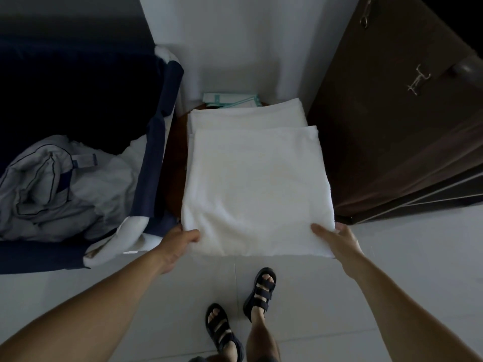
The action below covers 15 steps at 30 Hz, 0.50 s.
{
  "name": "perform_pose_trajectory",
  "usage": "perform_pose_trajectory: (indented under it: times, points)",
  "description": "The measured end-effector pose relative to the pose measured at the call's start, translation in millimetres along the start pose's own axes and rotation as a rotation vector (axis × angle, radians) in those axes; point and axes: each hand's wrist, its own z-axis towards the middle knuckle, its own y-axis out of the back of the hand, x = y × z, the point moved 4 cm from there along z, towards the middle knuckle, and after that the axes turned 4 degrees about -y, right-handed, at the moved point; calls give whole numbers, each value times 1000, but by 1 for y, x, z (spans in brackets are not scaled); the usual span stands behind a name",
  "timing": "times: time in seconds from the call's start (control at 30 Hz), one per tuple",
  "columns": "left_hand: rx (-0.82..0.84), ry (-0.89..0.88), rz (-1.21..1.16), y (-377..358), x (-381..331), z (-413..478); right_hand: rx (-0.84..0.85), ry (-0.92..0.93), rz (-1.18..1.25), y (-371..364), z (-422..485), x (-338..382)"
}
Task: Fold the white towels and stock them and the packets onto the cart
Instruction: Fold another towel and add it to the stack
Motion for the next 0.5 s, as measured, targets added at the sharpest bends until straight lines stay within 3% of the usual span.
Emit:
perform_pose_trajectory:
  times: [0.13, 0.3, 0.5]
  points:
    - [21, 58, -80, -3, -19, -5, 39, -109, 18, 10, 0, 15]
    - [-67, 114, 51, 9, -36, 4, 34, -106, 62, 9, -8, 34]
    - [-2, 180, 32, 15, -59, -17, 168, -82, 133, 13, -24, 55]
